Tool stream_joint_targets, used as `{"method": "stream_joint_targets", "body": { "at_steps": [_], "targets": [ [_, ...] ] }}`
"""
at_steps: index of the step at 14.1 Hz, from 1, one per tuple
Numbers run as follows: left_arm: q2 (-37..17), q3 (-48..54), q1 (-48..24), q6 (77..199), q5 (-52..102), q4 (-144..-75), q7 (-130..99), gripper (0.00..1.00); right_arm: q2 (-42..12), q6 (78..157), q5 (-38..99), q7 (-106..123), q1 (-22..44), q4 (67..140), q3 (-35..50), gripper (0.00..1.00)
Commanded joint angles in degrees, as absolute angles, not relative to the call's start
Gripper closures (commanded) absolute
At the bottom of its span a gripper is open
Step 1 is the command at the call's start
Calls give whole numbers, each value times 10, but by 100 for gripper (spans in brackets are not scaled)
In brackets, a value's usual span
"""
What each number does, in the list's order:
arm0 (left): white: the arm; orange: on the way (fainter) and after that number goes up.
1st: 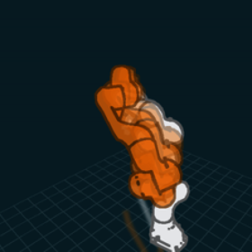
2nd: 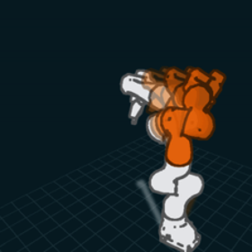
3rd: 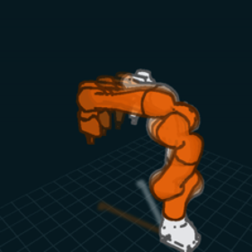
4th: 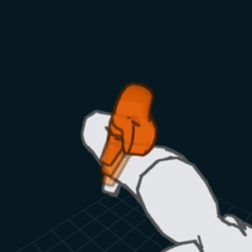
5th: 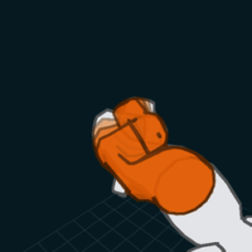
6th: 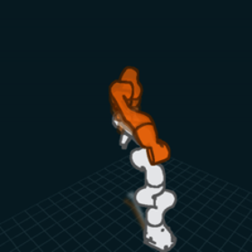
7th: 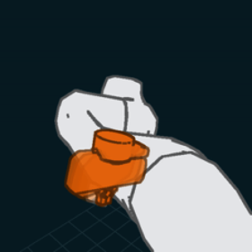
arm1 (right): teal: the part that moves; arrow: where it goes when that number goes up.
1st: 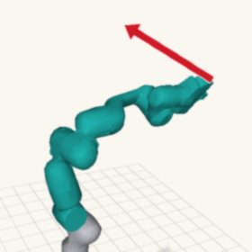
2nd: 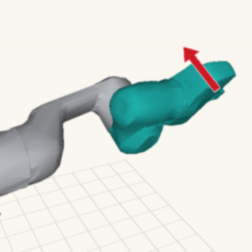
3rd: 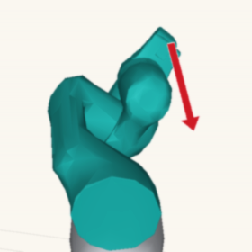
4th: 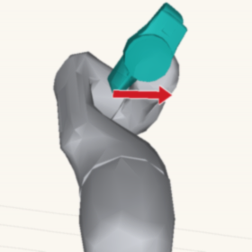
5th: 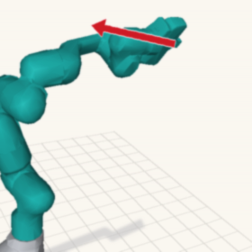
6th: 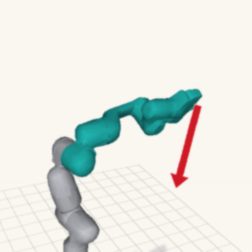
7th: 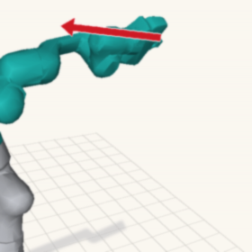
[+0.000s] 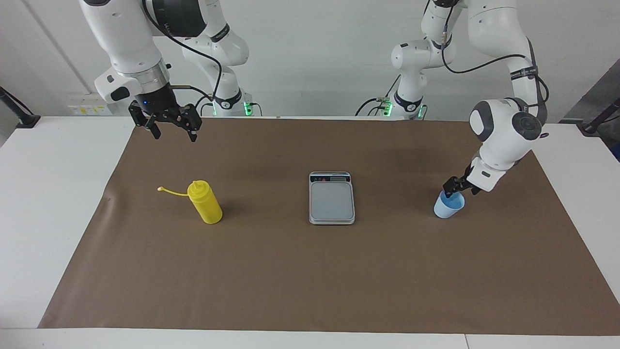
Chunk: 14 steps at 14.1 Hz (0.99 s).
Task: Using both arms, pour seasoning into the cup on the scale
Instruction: 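Reach the left gripper to the blue cup and grasp it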
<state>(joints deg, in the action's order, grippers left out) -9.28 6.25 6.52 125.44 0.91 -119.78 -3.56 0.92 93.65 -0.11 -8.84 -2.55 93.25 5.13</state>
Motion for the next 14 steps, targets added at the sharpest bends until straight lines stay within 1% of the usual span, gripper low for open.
{"method": "stream_joint_targets", "body": {
  "at_steps": [1,2,3,4,5,7,9,11,14],
  "targets": [
    [-101,68,72,1273,19,-1201,-39,0,11,932,-3,-97,-31,934,55,0],
    [-103,68,72,1274,20,-1200,-39,8,11,932,-3,-97,-31,934,55,0],
    [-104,68,70,1278,20,-1199,-39,18,11,932,-3,-97,-31,934,55,0],
    [-105,68,69,1281,20,-1197,-39,32,11,932,-3,-97,-31,934,55,0],
    [-105,68,69,1281,20,-1195,-37,51,11,932,-3,-97,-31,934,55,0],
    [-105,68,70,1281,20,-1194,-29,100,11,932,-3,-97,-31,934,55,0],
    [-110,68,69,1278,20,-1192,-19,100,11,932,-3,-97,-31,934,55,0],
    [-113,68,69,1259,20,-1169,-19,100,11,932,-3,-97,-31,934,55,0],
    [-126,68,64,1195,15,-1107,-12,100,11,932,-3,-97,-31,934,55,0]
  ]
}}
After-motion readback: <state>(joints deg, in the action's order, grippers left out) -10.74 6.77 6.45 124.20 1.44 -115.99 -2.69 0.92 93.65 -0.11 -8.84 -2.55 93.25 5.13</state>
